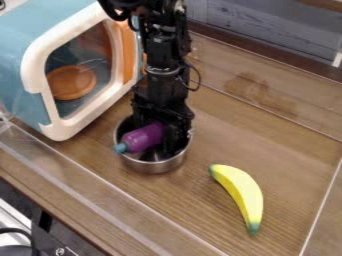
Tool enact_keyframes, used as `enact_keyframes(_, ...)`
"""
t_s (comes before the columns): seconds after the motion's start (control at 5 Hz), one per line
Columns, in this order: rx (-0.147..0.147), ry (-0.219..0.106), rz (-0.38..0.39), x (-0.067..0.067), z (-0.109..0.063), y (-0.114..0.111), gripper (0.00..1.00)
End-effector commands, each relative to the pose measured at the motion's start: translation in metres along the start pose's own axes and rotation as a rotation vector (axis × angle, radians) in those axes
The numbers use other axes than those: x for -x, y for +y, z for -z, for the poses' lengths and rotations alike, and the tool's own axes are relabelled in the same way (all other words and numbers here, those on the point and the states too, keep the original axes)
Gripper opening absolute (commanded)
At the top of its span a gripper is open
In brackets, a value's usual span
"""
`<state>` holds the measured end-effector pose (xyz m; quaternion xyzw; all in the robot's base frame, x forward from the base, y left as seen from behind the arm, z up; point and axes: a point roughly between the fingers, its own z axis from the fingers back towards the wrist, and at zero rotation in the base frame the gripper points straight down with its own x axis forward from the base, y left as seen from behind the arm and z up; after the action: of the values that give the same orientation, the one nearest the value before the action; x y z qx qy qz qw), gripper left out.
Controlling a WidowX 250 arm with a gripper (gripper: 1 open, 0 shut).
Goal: Remove the eggplant from inside the silver pot and put it on the table
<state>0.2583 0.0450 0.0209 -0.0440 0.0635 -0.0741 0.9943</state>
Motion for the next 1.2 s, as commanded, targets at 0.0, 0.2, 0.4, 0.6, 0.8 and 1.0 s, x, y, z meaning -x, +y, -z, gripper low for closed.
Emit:
enact_keyframes(0.0, -0.013, -0.021, 0.073, 0.0, -0.011, -0.001, 1.0)
enact_keyframes(0.2, -0.013, -0.015, 0.145, 0.005, -0.015, -0.006, 1.0)
enact_keyframes(0.4, -0.009, -0.017, 0.139, 0.007, -0.021, -0.006, 0.0)
enact_keyframes(0.6, -0.016, -0.022, 0.197, 0.003, -0.038, -0.008, 0.0)
enact_keyframes(0.8, -0.033, -0.039, 0.252, -0.004, -0.062, -0.012, 0.0)
enact_keyframes(1.0, -0.048, -0.082, 0.167, -0.001, -0.092, -0.024, 0.0)
